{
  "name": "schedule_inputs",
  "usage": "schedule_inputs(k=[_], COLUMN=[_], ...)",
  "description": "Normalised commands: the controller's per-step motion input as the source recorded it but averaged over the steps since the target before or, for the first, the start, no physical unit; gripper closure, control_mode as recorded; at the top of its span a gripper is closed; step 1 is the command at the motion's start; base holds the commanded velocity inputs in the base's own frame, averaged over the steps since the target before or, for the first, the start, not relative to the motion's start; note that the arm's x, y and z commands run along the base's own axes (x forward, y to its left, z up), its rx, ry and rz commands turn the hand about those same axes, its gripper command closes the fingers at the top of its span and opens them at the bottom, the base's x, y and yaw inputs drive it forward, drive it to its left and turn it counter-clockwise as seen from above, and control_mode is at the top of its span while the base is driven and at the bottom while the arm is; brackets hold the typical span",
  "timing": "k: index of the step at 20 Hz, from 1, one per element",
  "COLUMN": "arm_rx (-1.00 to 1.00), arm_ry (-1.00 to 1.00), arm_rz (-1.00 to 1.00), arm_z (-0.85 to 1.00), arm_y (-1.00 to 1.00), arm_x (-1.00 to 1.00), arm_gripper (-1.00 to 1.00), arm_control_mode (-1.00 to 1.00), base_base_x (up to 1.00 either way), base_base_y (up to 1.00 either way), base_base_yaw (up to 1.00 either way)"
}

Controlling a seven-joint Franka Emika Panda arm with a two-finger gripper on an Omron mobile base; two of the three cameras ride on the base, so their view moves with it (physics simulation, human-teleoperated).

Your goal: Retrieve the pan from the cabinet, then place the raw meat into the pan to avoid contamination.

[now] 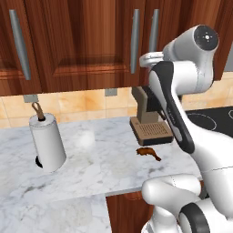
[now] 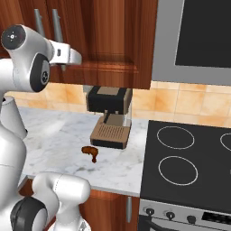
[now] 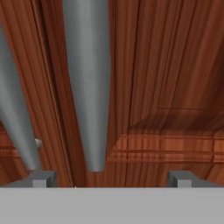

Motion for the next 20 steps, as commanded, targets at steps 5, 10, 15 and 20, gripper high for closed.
schedule_inputs(k=[5, 10, 15, 20], arm_rx=[0.0, 0.0, 0.0, 0.0], arm_ry=[0.0, 0.0, 0.0, 0.0], arm_rz=[0.0, 0.0, 0.0, 0.0], arm_z=[0.03, 0.0, -0.01, -0.07], arm_y=[0.04, 0.07, 0.03, 0.01], arm_x=[0.21, 0.27, 0.33, 0.35], arm_gripper=[-1.0, -1.0, -1.0, -1.0], arm_control_mode=[-1.0, -1.0, -1.0, -1.0], base_base_x=[0.0, 0.0, 0.0, 0.0], base_base_y=[0.0, 0.0, 0.0, 0.0], base_base_yaw=[0.0, 0.0, 0.0, 0.0])
